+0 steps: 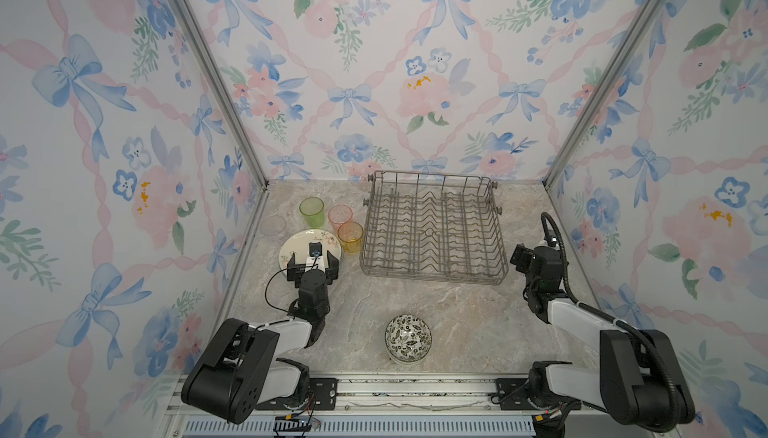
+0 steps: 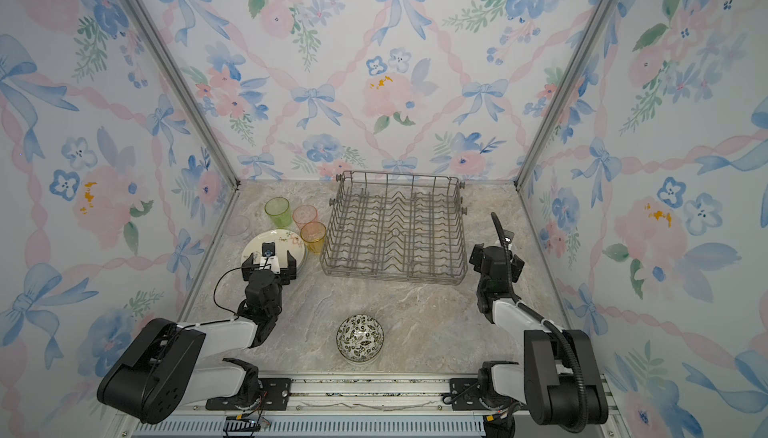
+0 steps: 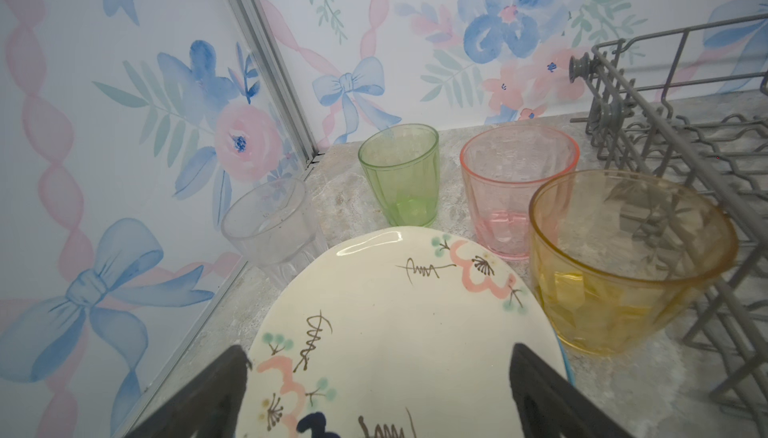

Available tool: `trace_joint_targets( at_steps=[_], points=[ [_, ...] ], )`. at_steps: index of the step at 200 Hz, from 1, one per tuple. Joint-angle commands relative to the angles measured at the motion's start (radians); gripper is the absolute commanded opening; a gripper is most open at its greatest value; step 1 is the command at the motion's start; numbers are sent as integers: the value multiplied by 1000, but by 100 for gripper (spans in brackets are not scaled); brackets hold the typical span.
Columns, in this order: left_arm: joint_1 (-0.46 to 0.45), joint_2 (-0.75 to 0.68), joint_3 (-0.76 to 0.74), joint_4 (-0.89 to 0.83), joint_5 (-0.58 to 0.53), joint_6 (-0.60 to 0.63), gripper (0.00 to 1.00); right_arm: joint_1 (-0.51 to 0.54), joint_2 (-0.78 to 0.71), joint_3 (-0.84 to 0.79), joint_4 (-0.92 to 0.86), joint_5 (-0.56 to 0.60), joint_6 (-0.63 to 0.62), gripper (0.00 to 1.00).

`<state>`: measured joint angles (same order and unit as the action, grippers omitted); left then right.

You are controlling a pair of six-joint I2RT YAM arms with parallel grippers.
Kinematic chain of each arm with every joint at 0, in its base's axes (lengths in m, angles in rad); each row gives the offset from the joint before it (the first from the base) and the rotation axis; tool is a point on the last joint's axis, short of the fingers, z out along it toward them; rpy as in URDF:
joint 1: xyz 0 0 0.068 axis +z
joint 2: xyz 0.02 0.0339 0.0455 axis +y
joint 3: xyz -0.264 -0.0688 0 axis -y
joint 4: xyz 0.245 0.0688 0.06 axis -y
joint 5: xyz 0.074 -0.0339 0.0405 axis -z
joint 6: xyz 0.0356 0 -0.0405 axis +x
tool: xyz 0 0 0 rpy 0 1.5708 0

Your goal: Unload the mixed dishes from the dish rack

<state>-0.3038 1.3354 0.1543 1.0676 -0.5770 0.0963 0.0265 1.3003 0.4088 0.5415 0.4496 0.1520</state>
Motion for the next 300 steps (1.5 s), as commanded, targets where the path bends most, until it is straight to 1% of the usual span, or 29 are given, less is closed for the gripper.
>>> trace_joint_targets(
  at_steps=[1, 23, 34, 41, 50, 58, 65, 81, 98, 126, 158, 171, 187, 198, 204, 210, 214, 229, 244, 263, 280, 300],
  points=[
    [6, 85, -53, 322, 60, 65, 98, 16, 79, 28, 109, 9, -20, 97],
    [8, 214, -58, 485, 60, 89, 98, 37, 166, 39, 181, 23, -43, 97],
    [7, 265, -58, 557, 51, 108, 98, 57, 170, 63, 134, 35, -56, 97],
    [10, 256, -64, 556, 45, 95, 98, 67, 182, 68, 143, 38, -71, 97],
    [24, 240, -67, 527, 67, 68, 98, 79, 200, 68, 178, 44, -89, 97],
    [36, 237, -66, 519, 75, 57, 98, 95, 202, 78, 156, 52, -104, 97],
    [39, 244, -66, 529, 71, 54, 98, 108, 204, 86, 144, 66, -113, 97],
    [42, 249, -77, 554, 85, 53, 98, 135, 223, 84, 179, 99, -144, 97],
    [45, 254, -85, 573, 100, 53, 98, 136, 217, 82, 175, 100, -143, 97],
    [45, 279, -121, 657, 121, 52, 98, 148, 206, 38, 250, 106, -157, 97],
    [45, 272, -132, 654, 147, 50, 98, 150, 205, 29, 266, 106, -161, 97],
    [45, 274, -132, 654, 152, 51, 98, 150, 201, 14, 288, 81, -166, 97],
    [46, 275, -132, 655, 154, 51, 98, 142, 192, -38, 369, 32, -170, 97],
    [48, 275, -132, 656, 157, 49, 98, 125, 196, -86, 448, -46, -172, 97],
    [52, 277, -132, 655, 164, 47, 98, 121, 231, -99, 487, -89, -178, 97],
    [59, 278, -132, 655, 174, 40, 98, 139, 291, -107, 611, -61, -213, 97],
    [67, 280, -134, 654, 183, 32, 98, 146, 307, -113, 655, -46, -222, 97],
    [94, 312, -120, 655, 211, 7, 98, 136, 231, -94, 487, -53, -186, 97],
    [98, 316, -117, 651, 212, 5, 98, 128, 280, -79, 546, -46, -190, 97],
    [98, 323, -110, 654, 207, 7, 98, 106, 251, -42, 421, -66, -156, 97],
    [98, 323, -110, 655, 207, 8, 98, 77, 256, -39, 420, -87, -130, 97],
    [101, 322, -110, 655, 209, 8, 98, 75, 255, -37, 416, -89, -128, 97]
  ],
)
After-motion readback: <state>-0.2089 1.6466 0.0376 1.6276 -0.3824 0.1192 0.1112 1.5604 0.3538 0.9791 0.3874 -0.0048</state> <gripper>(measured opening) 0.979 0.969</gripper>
